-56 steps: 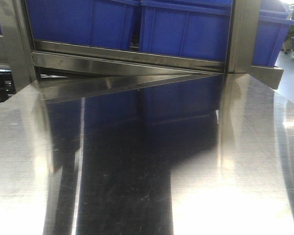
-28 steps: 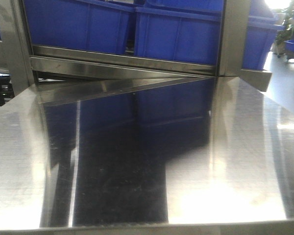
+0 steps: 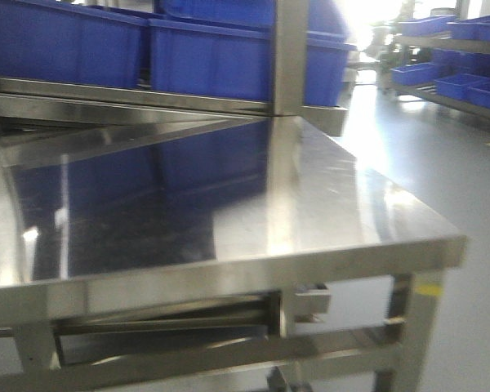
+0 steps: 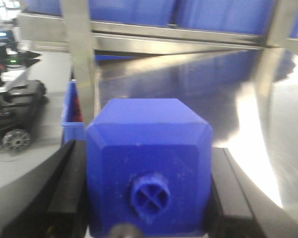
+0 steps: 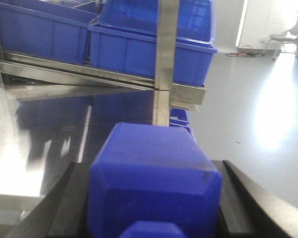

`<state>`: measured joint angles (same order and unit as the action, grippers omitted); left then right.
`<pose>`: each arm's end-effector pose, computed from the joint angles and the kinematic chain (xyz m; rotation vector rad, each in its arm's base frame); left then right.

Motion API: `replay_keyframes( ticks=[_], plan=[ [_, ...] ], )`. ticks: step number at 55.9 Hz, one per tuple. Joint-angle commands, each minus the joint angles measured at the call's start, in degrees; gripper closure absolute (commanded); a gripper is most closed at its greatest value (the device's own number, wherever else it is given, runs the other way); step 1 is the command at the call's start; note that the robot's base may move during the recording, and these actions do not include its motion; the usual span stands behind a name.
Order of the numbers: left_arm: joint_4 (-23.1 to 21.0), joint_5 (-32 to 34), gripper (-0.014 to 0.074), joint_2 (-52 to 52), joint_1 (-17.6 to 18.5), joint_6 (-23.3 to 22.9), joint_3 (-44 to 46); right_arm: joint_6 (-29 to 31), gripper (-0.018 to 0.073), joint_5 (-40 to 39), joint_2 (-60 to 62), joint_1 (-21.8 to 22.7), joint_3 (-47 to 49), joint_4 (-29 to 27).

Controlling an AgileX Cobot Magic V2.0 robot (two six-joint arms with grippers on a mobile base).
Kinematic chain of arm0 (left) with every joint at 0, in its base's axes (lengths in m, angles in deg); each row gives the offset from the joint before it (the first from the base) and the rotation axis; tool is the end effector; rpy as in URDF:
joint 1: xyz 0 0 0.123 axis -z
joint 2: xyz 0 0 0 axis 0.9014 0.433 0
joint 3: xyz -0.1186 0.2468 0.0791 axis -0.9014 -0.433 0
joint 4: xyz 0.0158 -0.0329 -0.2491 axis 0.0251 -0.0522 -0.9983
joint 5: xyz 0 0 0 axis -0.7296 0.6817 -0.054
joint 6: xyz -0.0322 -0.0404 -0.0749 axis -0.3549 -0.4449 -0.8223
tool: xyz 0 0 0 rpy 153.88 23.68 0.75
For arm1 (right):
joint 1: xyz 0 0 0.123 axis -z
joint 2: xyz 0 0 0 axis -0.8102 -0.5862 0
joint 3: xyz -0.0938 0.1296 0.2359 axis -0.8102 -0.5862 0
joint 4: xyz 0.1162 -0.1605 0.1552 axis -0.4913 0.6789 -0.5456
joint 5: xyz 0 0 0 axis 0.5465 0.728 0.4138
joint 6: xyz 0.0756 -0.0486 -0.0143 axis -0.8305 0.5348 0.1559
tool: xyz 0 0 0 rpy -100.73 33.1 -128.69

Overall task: Pick and sort blue part to right shelf
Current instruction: 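Drive the base across the floor past the bin racks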

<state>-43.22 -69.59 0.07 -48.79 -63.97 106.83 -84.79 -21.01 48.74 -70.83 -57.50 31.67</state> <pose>0.0446 0.0117 0.2887 0.0099 1.7967 -0.0022 0.0268 0.0066 0.2792 -0.1968 1.5874 0.2378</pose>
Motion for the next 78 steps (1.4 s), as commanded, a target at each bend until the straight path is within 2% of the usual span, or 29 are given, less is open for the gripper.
replay_keyframes(
  ticks=[1, 78],
  plan=[
    [1.1, 4.4, 0.0265, 0.6, 0.3, -0.5, 1.7, 0.7, 0.0351, -5.8, 0.9, 0.1, 1.6, 0.7],
    [1.1, 4.3, 0.0265, 0.6, 0.3, -0.5, 1.7, 0.7, 0.0351, -5.9, 0.9, 0.1, 1.6, 0.7]
  ],
)
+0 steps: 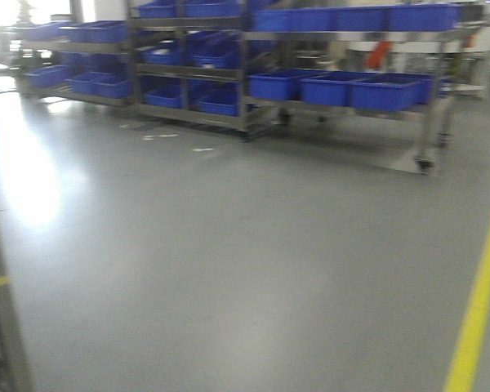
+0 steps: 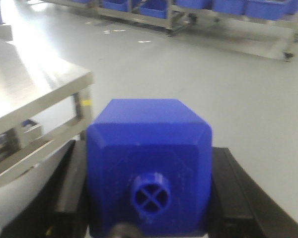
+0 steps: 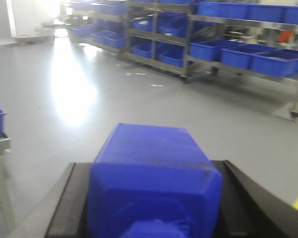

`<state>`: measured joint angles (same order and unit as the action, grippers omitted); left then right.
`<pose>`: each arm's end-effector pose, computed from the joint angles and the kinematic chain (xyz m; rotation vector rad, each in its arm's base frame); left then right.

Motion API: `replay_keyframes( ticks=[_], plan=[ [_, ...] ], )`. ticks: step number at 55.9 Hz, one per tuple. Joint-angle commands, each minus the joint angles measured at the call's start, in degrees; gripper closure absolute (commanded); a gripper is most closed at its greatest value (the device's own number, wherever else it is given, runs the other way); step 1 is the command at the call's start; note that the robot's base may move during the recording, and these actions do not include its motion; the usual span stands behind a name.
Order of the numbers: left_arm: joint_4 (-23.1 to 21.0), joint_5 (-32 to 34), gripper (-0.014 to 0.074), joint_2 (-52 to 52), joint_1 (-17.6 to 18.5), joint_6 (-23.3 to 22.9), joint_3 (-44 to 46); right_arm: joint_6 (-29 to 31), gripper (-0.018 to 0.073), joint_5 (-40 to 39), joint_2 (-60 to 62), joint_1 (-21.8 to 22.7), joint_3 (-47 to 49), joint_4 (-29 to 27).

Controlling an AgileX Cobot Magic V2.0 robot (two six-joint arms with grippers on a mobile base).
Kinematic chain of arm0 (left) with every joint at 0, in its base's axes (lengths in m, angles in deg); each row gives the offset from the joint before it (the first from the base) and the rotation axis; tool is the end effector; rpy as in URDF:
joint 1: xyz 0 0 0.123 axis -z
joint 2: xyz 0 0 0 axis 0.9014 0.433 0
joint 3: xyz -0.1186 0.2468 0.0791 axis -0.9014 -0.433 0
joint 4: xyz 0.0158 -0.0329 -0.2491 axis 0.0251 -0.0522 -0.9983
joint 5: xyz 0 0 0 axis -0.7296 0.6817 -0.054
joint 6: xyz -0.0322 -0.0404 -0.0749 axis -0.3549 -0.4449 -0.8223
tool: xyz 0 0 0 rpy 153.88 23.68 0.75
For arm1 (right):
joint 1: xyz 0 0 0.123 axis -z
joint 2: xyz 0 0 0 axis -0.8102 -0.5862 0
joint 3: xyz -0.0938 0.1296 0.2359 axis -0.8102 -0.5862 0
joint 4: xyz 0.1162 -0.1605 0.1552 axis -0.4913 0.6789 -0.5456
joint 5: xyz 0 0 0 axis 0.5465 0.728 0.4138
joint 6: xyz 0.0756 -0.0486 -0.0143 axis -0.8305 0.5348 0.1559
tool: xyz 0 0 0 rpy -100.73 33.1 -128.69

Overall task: Pick and sort blue part to right shelf
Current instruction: 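Drive the base across the floor past the bin racks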

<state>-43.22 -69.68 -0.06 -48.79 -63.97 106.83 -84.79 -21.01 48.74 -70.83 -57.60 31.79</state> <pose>0.0442 0.0118 0.2887 0.0090 1.7959 -0.0021 0.0271 0.0066 0.2787 -0.1978 1.5889 0.2355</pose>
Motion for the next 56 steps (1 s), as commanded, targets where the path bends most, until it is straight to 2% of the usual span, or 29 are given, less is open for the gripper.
replay_keyframes(
  ticks=[1, 56],
  plan=[
    [1.1, 4.4, 0.0265, 0.7, 0.3, -0.5, 1.7, 0.7, 0.0351, -5.9, 0.9, 0.1, 1.7, 0.5],
    [1.1, 4.4, 0.0265, 0.7, 0.3, -0.5, 1.7, 0.7, 0.0351, -5.9, 0.9, 0.1, 1.7, 0.5]
  ],
)
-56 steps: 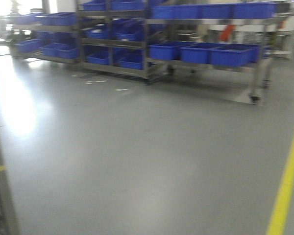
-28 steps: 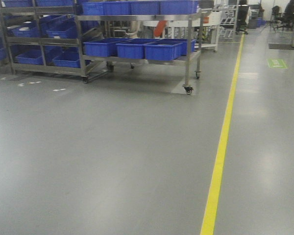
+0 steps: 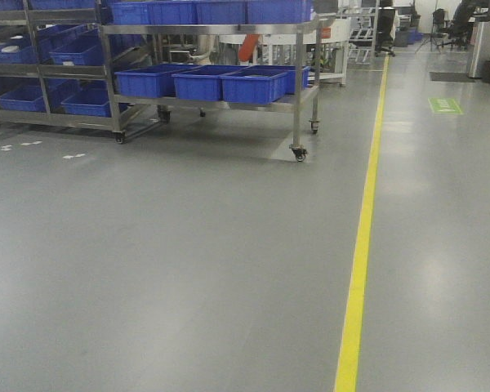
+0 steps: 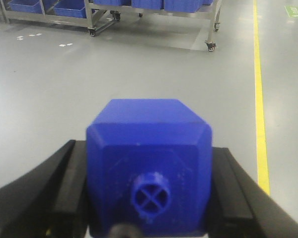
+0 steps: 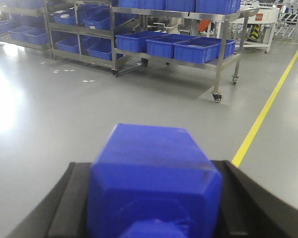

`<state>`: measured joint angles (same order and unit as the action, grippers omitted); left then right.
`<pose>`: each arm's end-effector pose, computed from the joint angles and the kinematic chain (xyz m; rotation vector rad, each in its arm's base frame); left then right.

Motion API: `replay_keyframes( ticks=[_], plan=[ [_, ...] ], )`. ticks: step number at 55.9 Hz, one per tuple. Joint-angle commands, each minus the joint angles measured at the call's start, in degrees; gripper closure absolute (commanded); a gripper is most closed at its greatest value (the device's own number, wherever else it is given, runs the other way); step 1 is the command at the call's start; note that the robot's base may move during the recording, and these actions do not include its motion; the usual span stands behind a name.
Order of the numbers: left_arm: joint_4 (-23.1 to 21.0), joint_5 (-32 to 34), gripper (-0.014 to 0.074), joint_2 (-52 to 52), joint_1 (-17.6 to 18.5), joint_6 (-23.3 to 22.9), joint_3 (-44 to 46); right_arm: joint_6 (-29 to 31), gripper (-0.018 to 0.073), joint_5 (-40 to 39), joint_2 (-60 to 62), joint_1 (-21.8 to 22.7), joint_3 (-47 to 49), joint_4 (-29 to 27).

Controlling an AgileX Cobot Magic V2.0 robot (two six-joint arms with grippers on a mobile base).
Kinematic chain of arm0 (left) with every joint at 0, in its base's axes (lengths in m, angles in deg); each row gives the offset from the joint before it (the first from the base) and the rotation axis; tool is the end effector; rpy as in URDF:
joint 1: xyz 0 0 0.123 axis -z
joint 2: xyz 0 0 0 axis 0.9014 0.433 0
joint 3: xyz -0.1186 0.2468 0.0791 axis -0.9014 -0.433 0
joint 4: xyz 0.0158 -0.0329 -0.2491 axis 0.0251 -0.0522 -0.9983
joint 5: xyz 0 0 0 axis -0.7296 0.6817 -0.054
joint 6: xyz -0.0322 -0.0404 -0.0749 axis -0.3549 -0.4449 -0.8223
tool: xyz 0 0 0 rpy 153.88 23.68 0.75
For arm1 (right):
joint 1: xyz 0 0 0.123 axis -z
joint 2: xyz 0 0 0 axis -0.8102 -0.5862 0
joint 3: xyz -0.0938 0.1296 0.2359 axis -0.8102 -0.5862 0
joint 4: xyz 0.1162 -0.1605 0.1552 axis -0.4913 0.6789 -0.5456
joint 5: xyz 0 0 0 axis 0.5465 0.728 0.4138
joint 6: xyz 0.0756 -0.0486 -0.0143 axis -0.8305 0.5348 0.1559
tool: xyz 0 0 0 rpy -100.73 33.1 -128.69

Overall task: Pick and sort blue part to right shelf
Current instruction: 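Drive the base across the floor past the bin racks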

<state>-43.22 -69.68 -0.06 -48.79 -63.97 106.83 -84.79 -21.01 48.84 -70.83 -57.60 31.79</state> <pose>0.0442 0.0118 0.2887 0.0090 1.7959 -0.0021 0.0268 0.0065 0.2787 -0.1975 1.5871 0.2356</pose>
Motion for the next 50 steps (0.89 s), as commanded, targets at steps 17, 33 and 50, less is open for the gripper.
replay_keyframes(
  ticks=[17, 33, 50],
  plan=[
    [1.1, 4.4, 0.0265, 0.7, 0.3, -0.5, 1.7, 0.7, 0.0351, -5.9, 0.8, 0.1, 1.7, 0.5],
    [1.1, 4.4, 0.0265, 0.7, 0.3, -0.5, 1.7, 0.7, 0.0351, -5.9, 0.8, 0.1, 1.7, 0.5],
    [1.1, 4.4, 0.0265, 0.7, 0.3, -0.5, 1.7, 0.7, 0.0351, -5.9, 0.8, 0.1, 1.7, 0.5]
  ],
)
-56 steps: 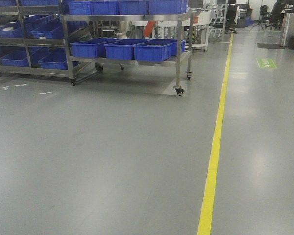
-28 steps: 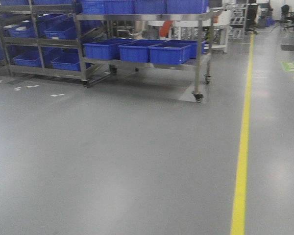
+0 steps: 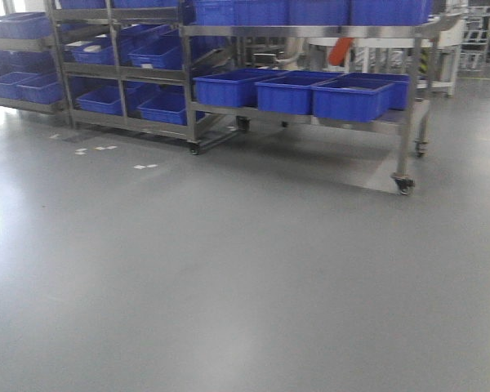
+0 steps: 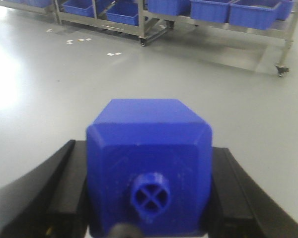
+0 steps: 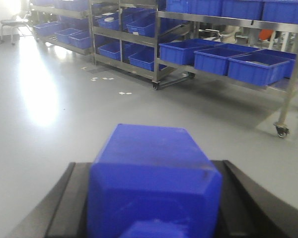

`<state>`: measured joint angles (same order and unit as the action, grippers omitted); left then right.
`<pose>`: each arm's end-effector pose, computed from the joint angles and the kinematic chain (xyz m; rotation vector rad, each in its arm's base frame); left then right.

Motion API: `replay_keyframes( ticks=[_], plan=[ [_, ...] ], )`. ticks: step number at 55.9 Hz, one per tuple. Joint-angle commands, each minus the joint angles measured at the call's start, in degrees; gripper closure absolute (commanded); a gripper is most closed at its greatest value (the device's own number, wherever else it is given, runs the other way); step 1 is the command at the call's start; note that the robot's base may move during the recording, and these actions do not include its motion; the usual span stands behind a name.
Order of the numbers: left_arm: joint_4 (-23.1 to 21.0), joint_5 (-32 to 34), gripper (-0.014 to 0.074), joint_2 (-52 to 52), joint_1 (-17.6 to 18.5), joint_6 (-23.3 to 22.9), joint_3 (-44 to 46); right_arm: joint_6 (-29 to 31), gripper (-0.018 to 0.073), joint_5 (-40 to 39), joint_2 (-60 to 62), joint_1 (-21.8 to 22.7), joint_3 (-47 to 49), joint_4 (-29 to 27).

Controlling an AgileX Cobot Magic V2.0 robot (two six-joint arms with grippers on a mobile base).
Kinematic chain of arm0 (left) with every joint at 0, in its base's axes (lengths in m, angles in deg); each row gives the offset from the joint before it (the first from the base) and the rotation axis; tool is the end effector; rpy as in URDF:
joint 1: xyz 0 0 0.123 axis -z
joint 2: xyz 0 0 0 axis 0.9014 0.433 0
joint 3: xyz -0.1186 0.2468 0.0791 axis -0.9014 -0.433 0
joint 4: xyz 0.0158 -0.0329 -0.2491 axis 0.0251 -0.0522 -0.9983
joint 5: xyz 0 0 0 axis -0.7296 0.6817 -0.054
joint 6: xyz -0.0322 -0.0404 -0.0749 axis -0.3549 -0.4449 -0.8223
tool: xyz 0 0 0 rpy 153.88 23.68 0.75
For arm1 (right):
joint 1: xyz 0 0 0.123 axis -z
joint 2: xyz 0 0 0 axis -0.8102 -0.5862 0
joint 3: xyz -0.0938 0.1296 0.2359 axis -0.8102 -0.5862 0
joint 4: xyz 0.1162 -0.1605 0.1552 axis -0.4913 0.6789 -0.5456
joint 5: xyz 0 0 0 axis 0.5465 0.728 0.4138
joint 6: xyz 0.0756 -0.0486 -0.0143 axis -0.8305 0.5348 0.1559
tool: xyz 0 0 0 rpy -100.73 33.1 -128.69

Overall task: Pick and sort blue part to right shelf
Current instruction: 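Drive the base across the floor past the bin racks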

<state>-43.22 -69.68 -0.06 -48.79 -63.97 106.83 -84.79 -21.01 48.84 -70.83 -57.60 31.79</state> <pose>0.0442 0.0118 0.2887 0.0090 1.7959 -0.0021 0.0268 0.0065 0.2787 -0.1975 1.5871 0.2356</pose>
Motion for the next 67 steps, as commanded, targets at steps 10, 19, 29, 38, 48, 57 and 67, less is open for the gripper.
replay_keyframes(
  ticks=[10, 19, 29, 38, 48, 57, 67],
  plan=[
    [1.1, 4.4, 0.0265, 0.7, 0.3, -0.5, 1.7, 0.7, 0.0351, -5.9, 0.8, 0.1, 1.7, 0.5],
    [1.1, 4.4, 0.0265, 0.7, 0.3, -0.5, 1.7, 0.7, 0.0351, -5.9, 0.8, 0.1, 1.7, 0.5],
    [1.1, 4.4, 0.0265, 0.7, 0.3, -0.5, 1.7, 0.7, 0.0351, -5.9, 0.8, 0.1, 1.7, 0.5],
    [1.1, 4.4, 0.0265, 0.7, 0.3, -0.5, 1.7, 0.7, 0.0351, -5.9, 0.8, 0.1, 1.7, 0.5],
    [1.1, 4.4, 0.0265, 0.7, 0.3, -0.5, 1.7, 0.7, 0.0351, -5.9, 0.8, 0.1, 1.7, 0.5],
    [1.1, 4.5, 0.0265, 0.7, 0.3, -0.5, 1.7, 0.7, 0.0351, -5.9, 0.8, 0.1, 1.7, 0.5],
    [1.1, 4.4, 0.0265, 0.7, 0.3, -0.5, 1.7, 0.7, 0.0351, -5.9, 0.8, 0.1, 1.7, 0.5]
  ],
)
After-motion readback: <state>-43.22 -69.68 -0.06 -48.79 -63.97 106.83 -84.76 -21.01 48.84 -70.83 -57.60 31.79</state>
